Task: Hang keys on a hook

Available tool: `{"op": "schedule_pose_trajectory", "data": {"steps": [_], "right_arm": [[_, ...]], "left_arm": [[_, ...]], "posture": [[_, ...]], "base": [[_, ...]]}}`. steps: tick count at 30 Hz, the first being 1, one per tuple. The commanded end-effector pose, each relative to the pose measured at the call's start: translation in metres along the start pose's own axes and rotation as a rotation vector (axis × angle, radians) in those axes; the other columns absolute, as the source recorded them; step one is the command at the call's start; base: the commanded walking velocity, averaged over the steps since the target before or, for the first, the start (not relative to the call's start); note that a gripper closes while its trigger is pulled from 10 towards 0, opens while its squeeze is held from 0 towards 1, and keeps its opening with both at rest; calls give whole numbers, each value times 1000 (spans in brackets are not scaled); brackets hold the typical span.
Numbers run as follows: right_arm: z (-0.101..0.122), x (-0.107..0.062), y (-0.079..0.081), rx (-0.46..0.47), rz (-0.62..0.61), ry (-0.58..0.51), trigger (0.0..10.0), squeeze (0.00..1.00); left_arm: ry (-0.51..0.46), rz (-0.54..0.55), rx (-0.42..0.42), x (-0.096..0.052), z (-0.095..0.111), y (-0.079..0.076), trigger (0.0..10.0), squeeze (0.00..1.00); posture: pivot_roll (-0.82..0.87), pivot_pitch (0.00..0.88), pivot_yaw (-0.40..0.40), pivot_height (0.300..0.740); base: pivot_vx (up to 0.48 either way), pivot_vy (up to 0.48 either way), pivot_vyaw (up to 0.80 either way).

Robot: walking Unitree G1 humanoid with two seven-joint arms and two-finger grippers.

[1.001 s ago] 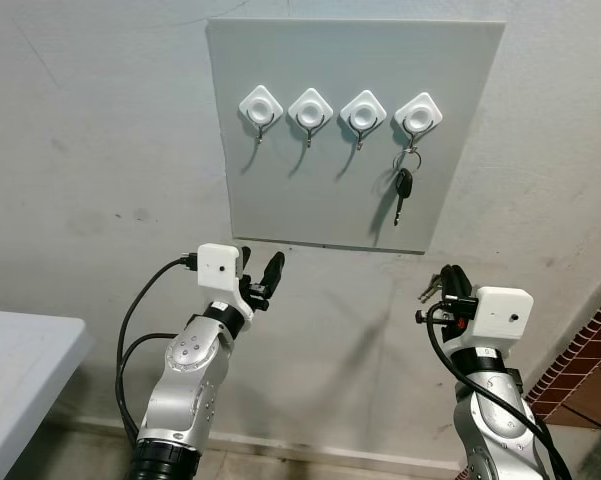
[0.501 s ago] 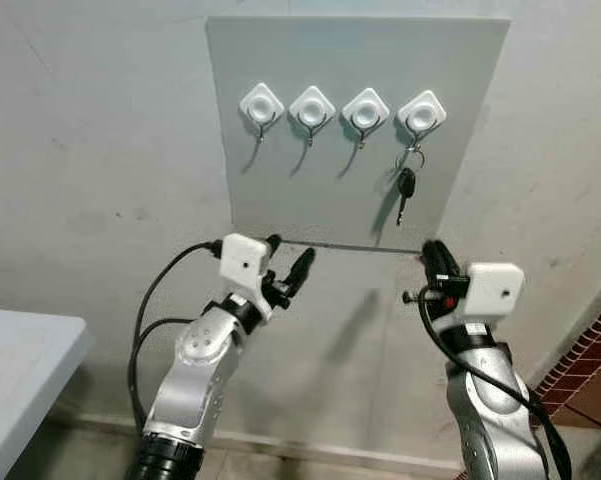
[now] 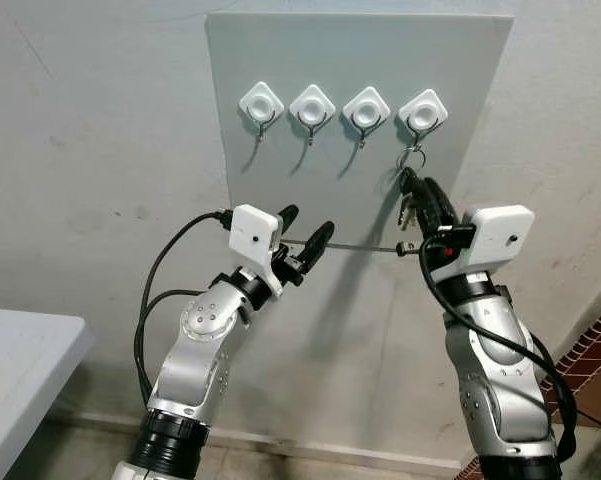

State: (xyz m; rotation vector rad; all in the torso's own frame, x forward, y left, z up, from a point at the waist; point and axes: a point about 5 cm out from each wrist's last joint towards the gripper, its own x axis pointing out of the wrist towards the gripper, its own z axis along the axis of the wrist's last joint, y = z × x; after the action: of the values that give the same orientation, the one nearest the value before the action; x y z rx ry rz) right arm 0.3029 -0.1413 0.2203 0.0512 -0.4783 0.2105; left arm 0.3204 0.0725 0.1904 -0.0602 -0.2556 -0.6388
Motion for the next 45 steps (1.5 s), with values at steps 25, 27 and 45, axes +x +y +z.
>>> {"op": "schedule_pose_trajectory", "data": {"steps": [25,27,45], "right_arm": [[-4,10,39,87,288,29,10000,0],[2,18,43,110,291,-9,10000,0],[16,33,33,247,218,-93,10000,0]], "left_arm": [[-31,0,-2,6,13,0,10000,0],[-36,-3,-2,7,15,0,10000,0],[-49,-49,11,8,20,-8,10000,0]], "posture": [[-42,0,23,740],[-41,0,23,740],[-36,0,23,740]], "base": [[0,0,0],[0,0,0],[0,0,0]]}}
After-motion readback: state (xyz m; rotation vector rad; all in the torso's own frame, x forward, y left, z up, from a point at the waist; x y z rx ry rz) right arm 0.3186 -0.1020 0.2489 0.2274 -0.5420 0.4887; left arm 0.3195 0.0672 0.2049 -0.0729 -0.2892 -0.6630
